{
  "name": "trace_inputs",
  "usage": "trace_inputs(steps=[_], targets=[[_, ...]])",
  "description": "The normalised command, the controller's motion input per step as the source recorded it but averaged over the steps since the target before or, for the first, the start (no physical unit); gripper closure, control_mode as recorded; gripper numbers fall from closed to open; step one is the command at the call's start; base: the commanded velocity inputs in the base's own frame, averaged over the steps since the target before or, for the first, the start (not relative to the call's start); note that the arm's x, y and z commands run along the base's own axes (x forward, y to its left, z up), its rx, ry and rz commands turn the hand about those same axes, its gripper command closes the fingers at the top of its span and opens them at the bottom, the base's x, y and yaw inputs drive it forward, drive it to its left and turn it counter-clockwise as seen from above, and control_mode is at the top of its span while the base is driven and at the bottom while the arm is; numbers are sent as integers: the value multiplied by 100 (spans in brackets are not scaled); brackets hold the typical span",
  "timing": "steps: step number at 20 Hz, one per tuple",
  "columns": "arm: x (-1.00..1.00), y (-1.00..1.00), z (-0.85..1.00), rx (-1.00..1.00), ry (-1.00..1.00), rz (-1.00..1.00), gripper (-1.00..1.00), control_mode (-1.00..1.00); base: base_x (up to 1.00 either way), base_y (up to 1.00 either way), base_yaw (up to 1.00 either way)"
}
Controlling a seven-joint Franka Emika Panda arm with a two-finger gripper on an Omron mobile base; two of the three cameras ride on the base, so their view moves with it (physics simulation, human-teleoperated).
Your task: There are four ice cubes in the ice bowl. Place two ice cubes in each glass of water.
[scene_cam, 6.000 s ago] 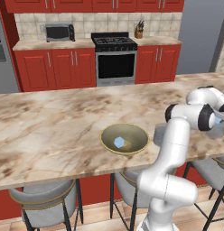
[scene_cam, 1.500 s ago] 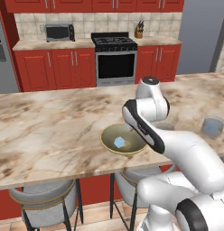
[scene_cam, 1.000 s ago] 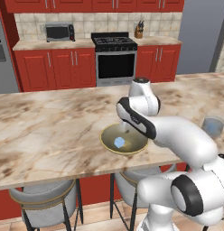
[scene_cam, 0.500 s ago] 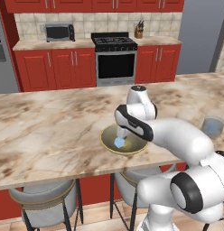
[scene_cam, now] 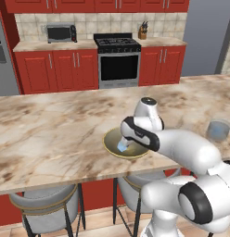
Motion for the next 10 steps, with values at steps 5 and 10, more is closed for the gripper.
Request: trace_inputs(steps=[5, 10], targets=[[24, 0, -7, 6, 0, 0, -100, -100, 0, 0, 0], [33, 1, -21, 3, 1, 0, -100, -100, 0, 0, 0]])
